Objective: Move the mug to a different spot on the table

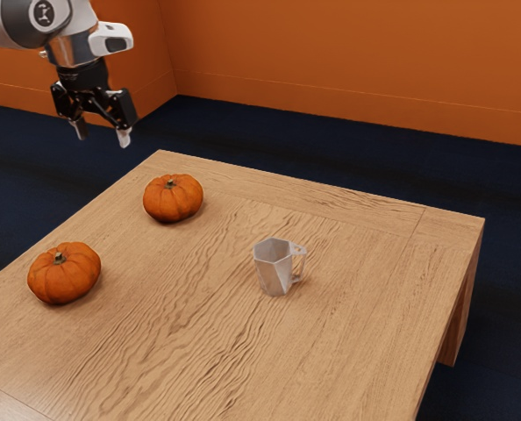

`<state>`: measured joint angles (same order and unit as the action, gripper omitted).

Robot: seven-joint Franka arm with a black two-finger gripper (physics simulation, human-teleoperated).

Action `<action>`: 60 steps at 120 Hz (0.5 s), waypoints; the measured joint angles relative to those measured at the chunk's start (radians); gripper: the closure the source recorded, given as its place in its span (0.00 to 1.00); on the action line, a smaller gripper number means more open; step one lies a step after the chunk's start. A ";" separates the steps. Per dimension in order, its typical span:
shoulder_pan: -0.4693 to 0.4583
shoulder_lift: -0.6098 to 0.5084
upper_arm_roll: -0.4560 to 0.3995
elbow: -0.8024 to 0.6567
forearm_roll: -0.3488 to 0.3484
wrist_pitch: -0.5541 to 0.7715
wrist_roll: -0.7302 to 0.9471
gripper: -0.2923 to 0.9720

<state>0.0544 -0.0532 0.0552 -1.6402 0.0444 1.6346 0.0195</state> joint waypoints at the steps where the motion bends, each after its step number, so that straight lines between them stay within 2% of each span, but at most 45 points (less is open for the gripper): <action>1: 0.001 0.000 0.000 0.000 0.000 0.000 0.000 0.23; 60: 0.005 0.001 0.005 0.000 0.000 0.002 0.004 0.23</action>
<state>0.0597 -0.0525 0.0600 -1.6402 0.0445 1.6362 0.0232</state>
